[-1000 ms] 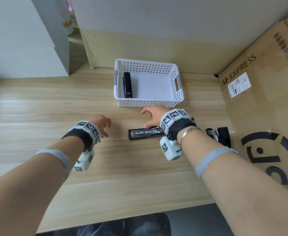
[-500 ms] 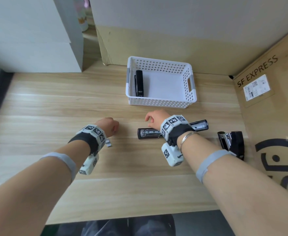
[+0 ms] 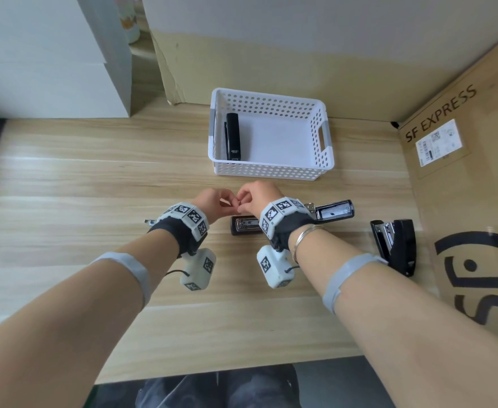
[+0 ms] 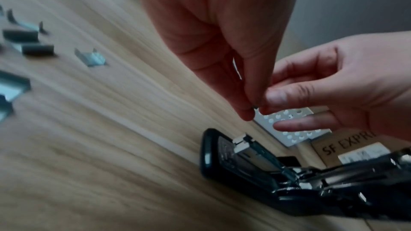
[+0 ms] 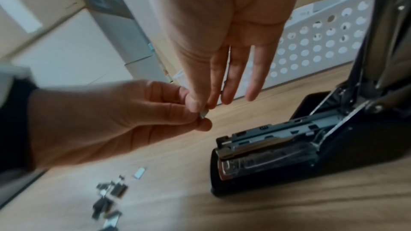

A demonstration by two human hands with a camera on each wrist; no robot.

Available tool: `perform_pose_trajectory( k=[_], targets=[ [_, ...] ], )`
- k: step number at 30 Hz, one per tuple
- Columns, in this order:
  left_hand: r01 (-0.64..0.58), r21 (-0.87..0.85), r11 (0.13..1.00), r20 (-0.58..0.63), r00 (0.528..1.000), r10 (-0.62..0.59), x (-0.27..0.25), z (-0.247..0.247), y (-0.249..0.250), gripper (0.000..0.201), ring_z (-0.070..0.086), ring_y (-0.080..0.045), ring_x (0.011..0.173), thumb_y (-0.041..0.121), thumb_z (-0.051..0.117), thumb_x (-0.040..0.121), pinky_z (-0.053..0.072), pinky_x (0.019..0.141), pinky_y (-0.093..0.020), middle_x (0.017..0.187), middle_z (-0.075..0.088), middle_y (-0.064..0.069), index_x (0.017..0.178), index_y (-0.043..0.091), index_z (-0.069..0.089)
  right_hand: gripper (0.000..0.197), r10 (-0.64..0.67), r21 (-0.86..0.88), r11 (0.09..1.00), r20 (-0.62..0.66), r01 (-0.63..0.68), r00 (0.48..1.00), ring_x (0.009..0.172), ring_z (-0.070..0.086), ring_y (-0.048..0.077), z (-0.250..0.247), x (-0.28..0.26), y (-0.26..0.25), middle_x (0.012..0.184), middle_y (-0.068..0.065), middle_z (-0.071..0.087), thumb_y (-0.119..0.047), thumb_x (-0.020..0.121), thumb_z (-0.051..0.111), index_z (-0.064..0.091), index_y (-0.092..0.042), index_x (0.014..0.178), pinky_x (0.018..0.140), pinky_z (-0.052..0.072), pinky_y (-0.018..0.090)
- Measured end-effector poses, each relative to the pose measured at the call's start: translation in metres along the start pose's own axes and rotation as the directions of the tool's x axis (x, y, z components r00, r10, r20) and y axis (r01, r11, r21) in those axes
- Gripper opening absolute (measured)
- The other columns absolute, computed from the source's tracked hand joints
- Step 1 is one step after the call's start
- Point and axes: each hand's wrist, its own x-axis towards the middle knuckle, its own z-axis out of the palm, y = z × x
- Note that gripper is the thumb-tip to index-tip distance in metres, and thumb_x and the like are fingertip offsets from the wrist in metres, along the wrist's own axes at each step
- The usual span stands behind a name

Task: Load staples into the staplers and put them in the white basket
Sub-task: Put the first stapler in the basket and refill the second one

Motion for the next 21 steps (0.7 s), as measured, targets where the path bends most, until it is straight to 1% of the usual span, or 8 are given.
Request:
perform_pose_trajectory(
  k=[2,5,8,11,13,16,18,21],
  targets=[
    [0.005,-0.087,0.996,-0.015,1.0,-0.007,0.001,0.002,-0.001,0.026,0.05,0.004,0.065,0.021,0.073,0.076,0.037,0.075,-0.019,0.07,0.057,0.017,0.06,0.029,0.054,0.022,0.029,0.093,0.995,-0.037,-0.026,0.999,0.09,0.068,0.012,-0.001,0.001,0.003,0.1,0.001,0.075,-0.015,0.078,0.076,0.071,-0.015,0.1,0.077,0.051,0.02],
    [0.012,-0.173,0.985,-0.013,1.0,-0.014,0.001,0.002,-0.002,0.025,0.055,-0.002,0.073,0.017,0.071,0.079,0.039,0.081,-0.021,0.074,0.059,0.016,0.062,0.027,0.056,0.025,0.044,0.174,0.984,-0.041,-0.037,0.998,0.081,0.061,0.008,0.0,0.001,0.01,0.101,0.003,0.075,-0.013,0.076,0.078,0.072,-0.014,0.1,0.059,0.039,0.009],
    [0.007,-0.253,0.967,0.001,1.0,-0.007,0.001,0.002,-0.001,0.023,0.059,-0.008,0.079,0.014,0.069,0.081,0.042,0.087,-0.022,0.075,0.062,0.012,0.064,0.025,0.057,0.025,0.044,0.209,0.977,-0.063,-0.03,0.997,0.08,0.06,0.008,0.001,-0.002,0.014,0.1,0.006,0.075,-0.013,0.076,0.078,0.072,-0.012,0.1,0.06,0.04,0.011],
    [0.001,-0.28,0.96,-0.017,1.0,-0.006,0.002,0.002,0.001,0.022,0.058,-0.002,0.075,0.015,0.069,0.081,0.043,0.083,-0.017,0.074,0.062,0.012,0.065,0.024,0.057,0.021,0.053,0.227,0.974,-0.12,-0.025,0.991,0.078,0.06,0.008,0.003,-0.005,0.017,0.095,0.005,0.075,-0.016,0.077,0.077,0.073,-0.013,0.098,0.063,0.043,0.014],
    [0.002,-0.27,0.963,-0.013,1.0,-0.005,0.004,0.003,0.001,0.02,0.059,-0.003,0.073,0.014,0.069,0.08,0.045,0.078,-0.014,0.073,0.062,0.011,0.067,0.024,0.058,0.014,0.059,0.164,0.986,-0.15,-0.034,0.987,0.079,0.065,0.011,0.002,-0.006,0.018,0.092,0.003,0.076,-0.015,0.08,0.073,0.074,-0.015,0.094,0.069,0.051,0.018],
    [0.01,-0.108,0.994,0.023,1.0,-0.007,0.005,0.012,0.001,0.017,0.056,-0.007,0.069,0.012,0.073,0.076,0.045,0.072,-0.016,0.076,0.058,0.01,0.077,0.02,0.058,0.012,0.039,-0.105,0.993,-0.081,-0.048,0.996,0.09,0.069,0.017,-0.001,-0.007,0.019,0.095,0.001,0.074,-0.012,0.084,0.064,0.073,-0.019,0.089,0.085,0.057,0.032],
    [0.016,0.048,0.999,0.059,0.998,-0.019,0.005,0.02,0.001,0.023,0.055,-0.013,0.078,0.015,0.076,0.073,0.043,0.075,-0.024,0.087,0.057,0.006,0.09,0.017,0.061,0.015,0.033,-0.243,0.97,0.008,-0.03,0.999,0.095,0.067,0.021,-0.002,-0.009,0.019,0.1,0.002,0.072,-0.012,0.086,0.06,0.072,-0.018,0.092,0.087,0.056,0.033],
    [-0.018,0.236,0.972,0.077,0.997,0.0,0.004,0.028,0.002,0.035,0.052,-0.014,0.083,0.02,0.076,0.073,0.039,0.074,-0.024,0.101,0.062,-0.003,0.104,0.011,0.063,0.017,0.035,-0.315,0.949,0.067,-0.012,0.997,0.098,0.066,0.023,-0.002,-0.013,0.021,0.104,0.004,0.072,-0.013,0.088,0.059,0.072,-0.016,0.099,0.087,0.055,0.032]
  ],
)
